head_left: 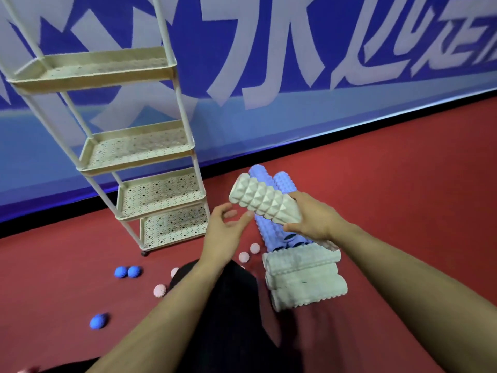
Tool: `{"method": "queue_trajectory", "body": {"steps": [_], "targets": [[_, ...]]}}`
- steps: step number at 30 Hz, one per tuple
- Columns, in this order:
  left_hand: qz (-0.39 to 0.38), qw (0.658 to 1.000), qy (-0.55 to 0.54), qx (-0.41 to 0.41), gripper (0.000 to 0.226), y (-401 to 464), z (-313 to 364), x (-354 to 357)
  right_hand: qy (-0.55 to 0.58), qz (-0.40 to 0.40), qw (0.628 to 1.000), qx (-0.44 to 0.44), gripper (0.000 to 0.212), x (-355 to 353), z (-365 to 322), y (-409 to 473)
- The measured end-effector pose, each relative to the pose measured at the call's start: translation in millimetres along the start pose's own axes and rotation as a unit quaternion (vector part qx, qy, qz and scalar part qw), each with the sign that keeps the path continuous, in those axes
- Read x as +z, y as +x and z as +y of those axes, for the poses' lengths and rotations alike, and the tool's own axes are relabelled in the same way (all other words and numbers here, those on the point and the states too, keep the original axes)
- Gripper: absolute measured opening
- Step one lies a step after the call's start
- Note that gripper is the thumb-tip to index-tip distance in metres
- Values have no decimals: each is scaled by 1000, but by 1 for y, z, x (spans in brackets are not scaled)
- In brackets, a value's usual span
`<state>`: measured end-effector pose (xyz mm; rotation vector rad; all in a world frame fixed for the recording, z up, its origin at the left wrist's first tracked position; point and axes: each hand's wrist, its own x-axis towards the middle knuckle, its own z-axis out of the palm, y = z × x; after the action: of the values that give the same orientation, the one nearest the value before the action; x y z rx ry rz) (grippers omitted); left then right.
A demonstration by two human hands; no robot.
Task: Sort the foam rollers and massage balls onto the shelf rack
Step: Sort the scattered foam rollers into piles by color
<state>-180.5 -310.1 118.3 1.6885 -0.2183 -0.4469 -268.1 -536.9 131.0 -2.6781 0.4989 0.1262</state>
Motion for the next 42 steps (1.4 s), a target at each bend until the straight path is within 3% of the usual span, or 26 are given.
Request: {"method": "queue_trajectory", "body": {"steps": [6, 12, 18, 30, 35, 42], "targets": [[27, 999, 36, -2, 48, 41, -12, 37, -78, -84, 992, 52, 81, 84, 77, 9], [-55, 991, 120, 18, 29, 66, -38, 64, -95, -183, 978, 44, 90, 162, 137, 19], [-71, 973, 214, 37, 37, 98, -49, 68, -152, -235, 960, 7, 97, 228, 191, 29], [-103, 956, 273, 17, 41, 114, -55, 95, -199, -143, 968, 59, 62, 273, 217, 32], [-111, 953, 281, 24, 45, 114, -53, 98, -192, -69, 975, 83, 33, 278, 214, 28], [-116, 956, 270, 14, 45, 113, -54, 99, -125, -80, 984, 101, 40, 256, 191, 31]]}}
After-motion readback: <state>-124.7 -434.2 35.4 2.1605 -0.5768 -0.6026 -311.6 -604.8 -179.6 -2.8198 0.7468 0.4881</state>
